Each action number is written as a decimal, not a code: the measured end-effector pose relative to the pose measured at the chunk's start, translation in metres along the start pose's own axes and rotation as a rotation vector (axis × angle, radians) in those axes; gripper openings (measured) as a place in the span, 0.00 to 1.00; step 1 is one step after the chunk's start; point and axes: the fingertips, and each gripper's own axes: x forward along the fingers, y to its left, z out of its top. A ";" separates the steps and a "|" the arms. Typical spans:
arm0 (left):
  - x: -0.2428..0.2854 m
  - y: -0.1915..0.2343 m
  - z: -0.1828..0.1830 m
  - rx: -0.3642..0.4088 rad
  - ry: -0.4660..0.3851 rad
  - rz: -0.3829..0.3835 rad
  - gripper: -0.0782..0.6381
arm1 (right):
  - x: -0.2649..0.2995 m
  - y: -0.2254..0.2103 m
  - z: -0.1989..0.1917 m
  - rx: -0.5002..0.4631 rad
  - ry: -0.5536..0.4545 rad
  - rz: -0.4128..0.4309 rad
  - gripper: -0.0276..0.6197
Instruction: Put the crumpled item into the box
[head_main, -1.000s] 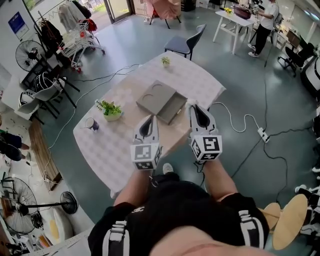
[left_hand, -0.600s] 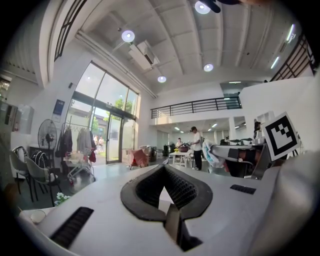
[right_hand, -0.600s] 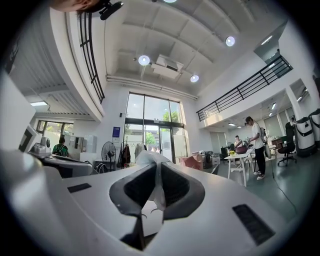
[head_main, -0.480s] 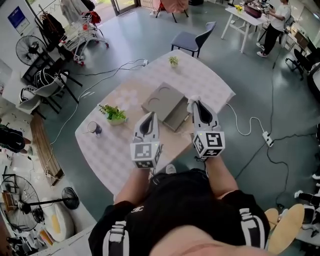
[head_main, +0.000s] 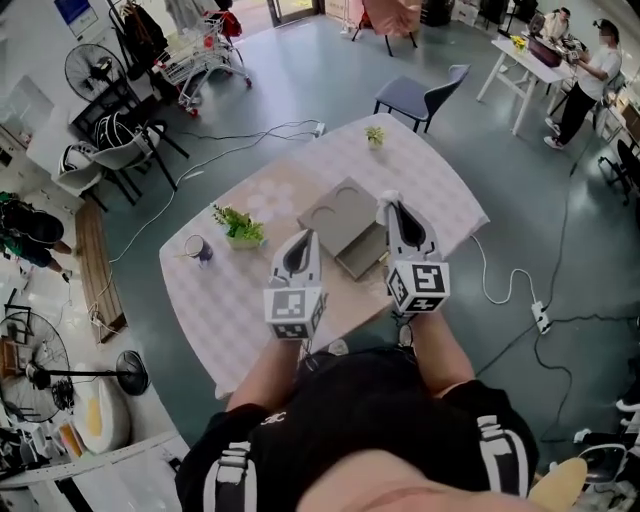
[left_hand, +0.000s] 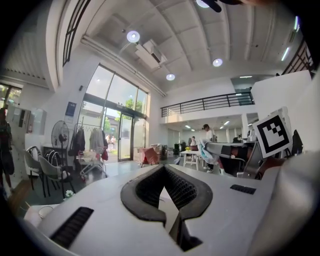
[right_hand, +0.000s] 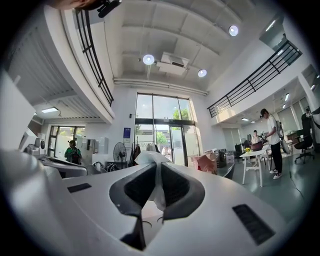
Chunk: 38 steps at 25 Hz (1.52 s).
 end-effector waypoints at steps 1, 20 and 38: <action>0.004 -0.003 0.000 -0.001 -0.002 0.011 0.10 | 0.004 -0.003 0.001 -0.004 -0.001 0.018 0.09; 0.052 -0.033 0.007 -0.038 -0.012 0.298 0.10 | 0.061 -0.058 -0.005 -0.042 0.035 0.314 0.09; 0.025 -0.011 -0.012 -0.059 0.022 0.403 0.10 | 0.074 -0.002 -0.073 -0.365 0.184 0.595 0.09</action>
